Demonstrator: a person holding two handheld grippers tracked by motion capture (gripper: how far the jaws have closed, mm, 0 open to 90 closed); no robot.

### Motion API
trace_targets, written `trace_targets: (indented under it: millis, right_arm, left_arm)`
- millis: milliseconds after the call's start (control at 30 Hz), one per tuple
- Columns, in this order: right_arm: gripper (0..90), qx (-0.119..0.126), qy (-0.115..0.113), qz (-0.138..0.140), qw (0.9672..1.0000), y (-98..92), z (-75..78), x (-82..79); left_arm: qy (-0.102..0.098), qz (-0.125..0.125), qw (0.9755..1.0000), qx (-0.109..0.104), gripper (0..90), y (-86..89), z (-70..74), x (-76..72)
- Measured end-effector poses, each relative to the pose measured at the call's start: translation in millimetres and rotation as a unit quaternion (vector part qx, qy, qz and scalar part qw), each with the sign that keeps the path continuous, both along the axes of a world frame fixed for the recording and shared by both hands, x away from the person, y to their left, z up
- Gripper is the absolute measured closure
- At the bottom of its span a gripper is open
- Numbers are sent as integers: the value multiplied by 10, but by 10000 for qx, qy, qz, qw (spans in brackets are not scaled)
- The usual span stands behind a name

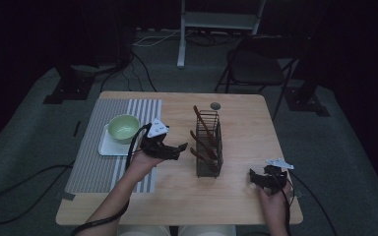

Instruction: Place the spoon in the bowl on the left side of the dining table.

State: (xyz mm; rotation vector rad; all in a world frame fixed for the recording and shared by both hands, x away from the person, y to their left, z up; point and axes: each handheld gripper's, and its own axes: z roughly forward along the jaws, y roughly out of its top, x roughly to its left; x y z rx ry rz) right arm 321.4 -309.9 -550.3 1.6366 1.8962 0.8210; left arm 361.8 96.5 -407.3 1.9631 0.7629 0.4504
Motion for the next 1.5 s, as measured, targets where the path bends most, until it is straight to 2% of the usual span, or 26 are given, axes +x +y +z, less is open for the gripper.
trace_targets:
  millis: [33,67,167,367,433,500,533,600,733,833,967,1100,1200,1300,1367,1500]
  right_arm:
    - [123,-1,0,0,10000,0,0,0]
    - [124,0,1,0,10000,0,0,0]
    - [124,3,-3,2,10000,0,-1,0]
    - [124,1,-4,3,10000,1,-1,1]
    - [124,1,-3,2,10000,1,-1,1]
    - [124,0,-3,2,10000,1,-1,1]
    - [124,1,-3,2,10000,0,-1,1]
    - [124,1,-2,3,10000,0,-1,1]
    - [124,1,-3,3,10000,0,-1,1]
    - [124,1,-3,3,10000,0,-1,1]
    - [124,2,-2,3,10000,0,-1,1]
    - [124,2,-3,3,10000,1,-1,1]
    - [124,1,-3,3,10000,0,-1,1]
    - [124,1,-3,3,10000,0,-1,1]
    - [124,1,-3,3,10000,1,-1,1]
    - [124,1,-4,4,10000,0,-1,1]
  left_arm:
    - [31,-73,10000,-42,72,-13,2,6]
    - [0,-86,9999,-76,127,-24,3,6]
    - [-1,-80,10000,-1,132,-68,4,30]
    - [88,-54,9999,-64,151,-141,-8,122]
    - [44,-60,9999,-137,219,-159,-10,142]
    - [43,-44,9999,-121,234,-187,-20,164]
    - [3,29,10000,-79,309,-199,-24,165]
    - [53,-87,9999,-119,397,-216,-37,187]
    - [108,-180,9998,-20,435,-264,-53,201]
    - [135,-230,9996,-77,483,-270,-56,209]
    - [179,-378,9991,-79,606,-303,-55,216]
    - [203,-437,9988,-26,608,-340,-70,215]
    - [164,-473,9987,49,678,-351,-83,204]
    - [151,-503,9986,6,743,-354,-85,191]
    - [147,-525,9985,6,752,-359,-85,184]
    - [204,-640,9975,-235,832,-349,-80,169]
